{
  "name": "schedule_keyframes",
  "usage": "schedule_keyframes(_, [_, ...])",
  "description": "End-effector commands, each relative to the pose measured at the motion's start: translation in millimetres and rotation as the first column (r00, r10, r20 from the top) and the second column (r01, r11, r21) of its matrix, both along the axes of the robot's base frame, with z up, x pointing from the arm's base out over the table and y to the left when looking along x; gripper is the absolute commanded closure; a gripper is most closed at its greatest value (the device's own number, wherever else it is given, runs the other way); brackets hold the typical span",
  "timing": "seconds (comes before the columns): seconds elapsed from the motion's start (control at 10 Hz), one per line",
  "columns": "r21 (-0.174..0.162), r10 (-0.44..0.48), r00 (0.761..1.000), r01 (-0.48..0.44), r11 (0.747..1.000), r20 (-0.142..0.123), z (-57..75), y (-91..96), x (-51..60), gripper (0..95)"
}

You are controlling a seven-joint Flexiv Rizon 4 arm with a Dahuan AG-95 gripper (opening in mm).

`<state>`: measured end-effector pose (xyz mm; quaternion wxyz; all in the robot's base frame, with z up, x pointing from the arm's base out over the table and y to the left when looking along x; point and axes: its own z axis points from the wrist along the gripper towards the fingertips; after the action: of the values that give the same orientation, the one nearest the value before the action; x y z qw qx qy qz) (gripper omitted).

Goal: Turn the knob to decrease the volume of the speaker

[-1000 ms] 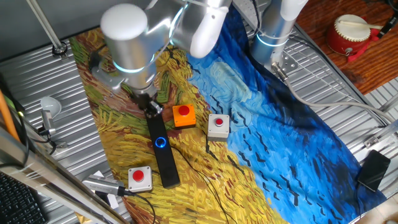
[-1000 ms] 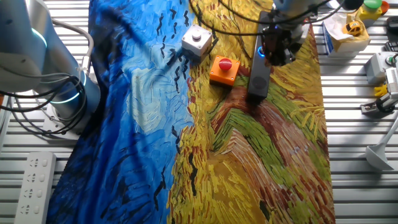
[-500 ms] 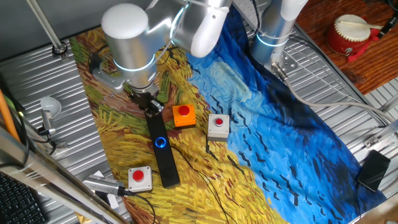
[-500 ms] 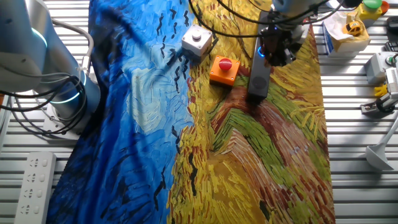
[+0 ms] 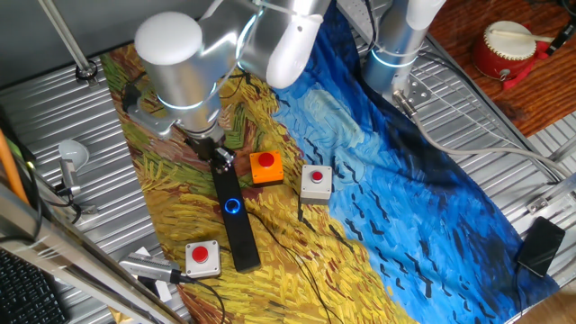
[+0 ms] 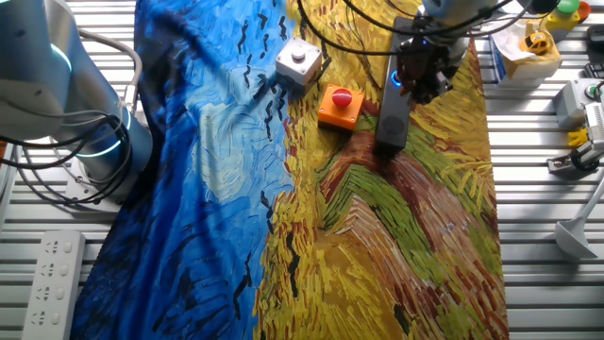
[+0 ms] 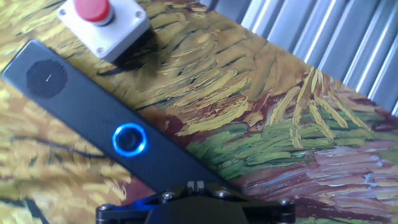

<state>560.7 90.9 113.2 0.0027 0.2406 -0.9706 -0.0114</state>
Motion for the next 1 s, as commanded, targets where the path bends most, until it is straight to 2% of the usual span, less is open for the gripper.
schedule_keyframes(0.1, [0.005, -0.018, 1.0, 0.018, 1.0, -0.003, -1.9, 9.7, 1.5, 76.0])
schedule_keyframes(0.3, [0.011, -0.035, 0.999, 0.035, 0.999, -0.002, -3.6, 17.4, 2.6, 76.0])
schedule_keyframes(0.7, [0.015, -0.092, 0.996, 0.092, 0.996, -0.003, -13.1, 48.7, 3.5, 76.0])
schedule_keyframes(0.9, [0.014, -0.098, 0.995, 0.098, 0.995, -0.003, -15.0, 54.6, 1.1, 76.0])
schedule_keyframes(1.0, [0.013, -0.082, 0.997, 0.081, 0.997, 0.006, -14.8, 54.1, -0.9, 76.0])
